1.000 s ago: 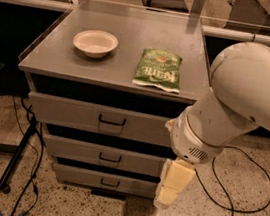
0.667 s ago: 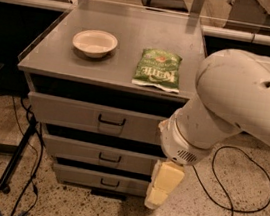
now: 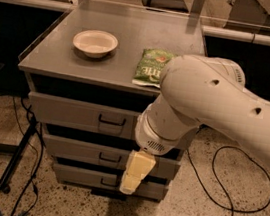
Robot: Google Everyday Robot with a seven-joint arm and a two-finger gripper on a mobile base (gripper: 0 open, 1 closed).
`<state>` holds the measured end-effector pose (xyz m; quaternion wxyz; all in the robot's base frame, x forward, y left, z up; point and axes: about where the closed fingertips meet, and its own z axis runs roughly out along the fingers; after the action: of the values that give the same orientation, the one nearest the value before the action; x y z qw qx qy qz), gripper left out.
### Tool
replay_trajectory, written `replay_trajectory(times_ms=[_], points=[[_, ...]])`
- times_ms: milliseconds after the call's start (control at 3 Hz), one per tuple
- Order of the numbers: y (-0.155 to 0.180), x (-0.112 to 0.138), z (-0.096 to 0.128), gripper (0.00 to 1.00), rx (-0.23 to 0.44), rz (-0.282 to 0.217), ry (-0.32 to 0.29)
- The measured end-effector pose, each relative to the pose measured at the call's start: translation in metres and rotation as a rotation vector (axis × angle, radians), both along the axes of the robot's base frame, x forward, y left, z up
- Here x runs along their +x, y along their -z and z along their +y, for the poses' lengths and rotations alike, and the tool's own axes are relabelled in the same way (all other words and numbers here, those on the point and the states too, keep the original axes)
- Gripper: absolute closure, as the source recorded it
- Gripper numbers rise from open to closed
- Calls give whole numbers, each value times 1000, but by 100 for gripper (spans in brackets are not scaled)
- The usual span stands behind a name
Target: Open top drawer
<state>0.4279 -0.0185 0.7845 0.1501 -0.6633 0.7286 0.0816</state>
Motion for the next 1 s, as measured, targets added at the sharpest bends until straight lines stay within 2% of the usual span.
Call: replay_trajectory(times_ms=[333, 667, 1000], points=[[12, 4, 18, 0, 8, -10, 7], [38, 43, 59, 0, 30, -14, 3], [40, 43, 61, 0, 33, -12, 2]])
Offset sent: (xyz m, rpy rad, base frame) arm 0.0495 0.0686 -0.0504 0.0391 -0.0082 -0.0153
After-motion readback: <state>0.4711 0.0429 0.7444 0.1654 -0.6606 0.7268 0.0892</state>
